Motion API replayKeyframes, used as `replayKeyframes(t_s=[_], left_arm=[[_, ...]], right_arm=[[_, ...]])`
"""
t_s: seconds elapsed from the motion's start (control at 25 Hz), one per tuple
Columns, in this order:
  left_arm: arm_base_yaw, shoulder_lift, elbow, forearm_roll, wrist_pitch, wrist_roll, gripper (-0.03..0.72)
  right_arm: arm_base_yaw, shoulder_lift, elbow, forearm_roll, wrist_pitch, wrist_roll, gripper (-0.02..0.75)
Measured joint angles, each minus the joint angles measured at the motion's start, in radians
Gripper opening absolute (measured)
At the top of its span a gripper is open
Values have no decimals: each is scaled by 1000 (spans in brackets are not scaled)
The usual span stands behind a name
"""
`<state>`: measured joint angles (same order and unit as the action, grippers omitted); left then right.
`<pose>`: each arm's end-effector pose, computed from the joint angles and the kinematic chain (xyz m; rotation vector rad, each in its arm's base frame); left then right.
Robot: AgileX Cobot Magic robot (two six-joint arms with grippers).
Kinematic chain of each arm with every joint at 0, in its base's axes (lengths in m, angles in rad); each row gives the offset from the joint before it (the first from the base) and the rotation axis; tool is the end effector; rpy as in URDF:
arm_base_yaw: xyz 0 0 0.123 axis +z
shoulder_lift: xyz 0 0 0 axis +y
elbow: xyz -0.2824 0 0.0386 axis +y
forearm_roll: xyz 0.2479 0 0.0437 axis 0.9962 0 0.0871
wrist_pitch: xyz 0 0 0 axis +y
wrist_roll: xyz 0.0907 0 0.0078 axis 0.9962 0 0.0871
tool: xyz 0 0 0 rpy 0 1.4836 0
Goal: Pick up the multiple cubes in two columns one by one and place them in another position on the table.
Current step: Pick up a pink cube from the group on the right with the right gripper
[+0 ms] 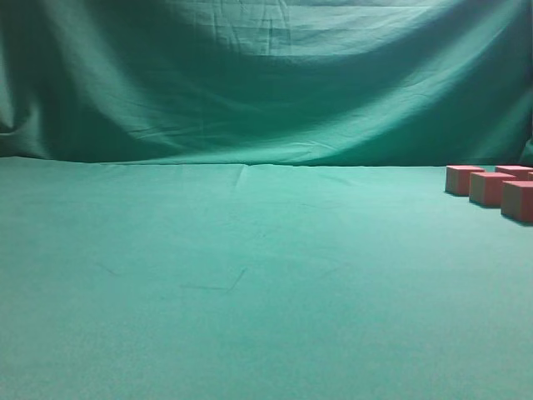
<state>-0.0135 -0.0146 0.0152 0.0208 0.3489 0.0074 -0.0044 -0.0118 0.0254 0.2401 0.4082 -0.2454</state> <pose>0.0529 -0.0001 0.1773 0.0321 1.8328 0.0160 0.0515 0.0084 0.1696 -0.0833 1.8922 0.0700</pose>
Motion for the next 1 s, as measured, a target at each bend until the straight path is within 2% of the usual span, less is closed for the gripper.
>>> replayKeyframes(t_s=[0.4,0.52,0.64,0.72,0.84,1.0], left_arm=[[0,0,0,0,0,0,0],[0,0,0,0,0,0,0],[0,0,0,0,0,0,0],[0,0,0,0,0,0,0],[0,0,0,0,0,0,0],[0,0,0,0,0,0,0]], right_arm=[[0,0,0,13,-21,-2,48],[0,0,2,107,-100,-2,48],[0,0,2,286,-177,-2,48],[0,0,2,350,-250,-2,48],[0,0,2,401,-319,-2,48],[0,0,-77,408,-266,-33,48]])
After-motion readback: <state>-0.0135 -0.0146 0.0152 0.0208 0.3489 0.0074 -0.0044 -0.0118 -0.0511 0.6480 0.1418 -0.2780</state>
